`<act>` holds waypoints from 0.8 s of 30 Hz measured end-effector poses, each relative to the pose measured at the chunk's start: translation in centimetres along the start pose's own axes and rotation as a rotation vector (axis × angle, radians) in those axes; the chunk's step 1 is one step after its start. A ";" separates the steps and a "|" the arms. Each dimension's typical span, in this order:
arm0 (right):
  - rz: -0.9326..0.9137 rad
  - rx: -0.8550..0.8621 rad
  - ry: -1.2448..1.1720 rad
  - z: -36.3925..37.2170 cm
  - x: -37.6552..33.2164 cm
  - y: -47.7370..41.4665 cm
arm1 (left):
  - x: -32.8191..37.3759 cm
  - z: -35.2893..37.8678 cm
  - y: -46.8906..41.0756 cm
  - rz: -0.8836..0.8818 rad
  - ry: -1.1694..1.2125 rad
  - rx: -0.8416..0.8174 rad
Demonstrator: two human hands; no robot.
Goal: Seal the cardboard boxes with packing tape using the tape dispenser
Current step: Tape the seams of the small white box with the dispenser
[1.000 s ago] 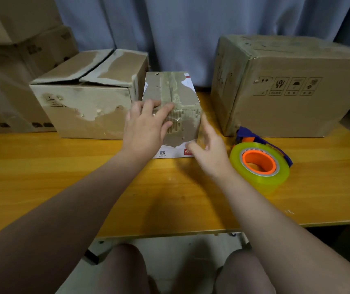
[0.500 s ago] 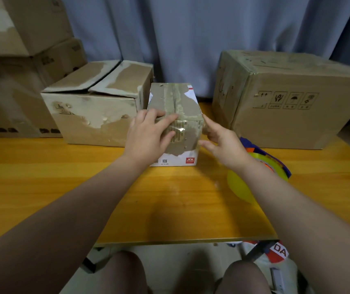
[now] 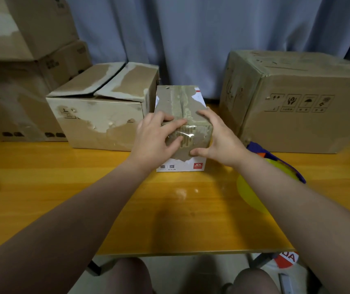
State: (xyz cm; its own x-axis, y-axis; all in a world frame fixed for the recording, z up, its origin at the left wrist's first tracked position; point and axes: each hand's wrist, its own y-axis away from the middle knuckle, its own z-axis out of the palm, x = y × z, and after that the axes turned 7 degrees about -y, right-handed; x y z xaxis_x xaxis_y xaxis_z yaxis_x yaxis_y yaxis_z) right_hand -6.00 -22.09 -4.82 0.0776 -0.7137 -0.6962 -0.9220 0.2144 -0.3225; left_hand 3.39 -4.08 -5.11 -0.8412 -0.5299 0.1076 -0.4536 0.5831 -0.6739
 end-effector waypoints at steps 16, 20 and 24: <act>-0.578 0.207 0.295 -1.5 0.6 -1.2 | -0.4 -0.3 -0.5 0.041 0.031 -0.023; -0.467 0.096 0.215 -1.4 1.5 -0.5 | -1.6 -0.6 -0.6 0.107 0.080 -0.051; -0.305 -0.072 0.188 -2.1 1.9 -0.2 | -3.7 -1.5 -0.5 0.206 0.095 -0.193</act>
State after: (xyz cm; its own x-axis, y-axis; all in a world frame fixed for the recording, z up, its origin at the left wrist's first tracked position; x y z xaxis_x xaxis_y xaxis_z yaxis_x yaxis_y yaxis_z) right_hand -6.49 -24.94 -4.75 0.2884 -0.8488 -0.4430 -0.8921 -0.0702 -0.4463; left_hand 6.26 -1.51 -4.02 -0.9410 -0.3337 0.0570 -0.3105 0.7838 -0.5378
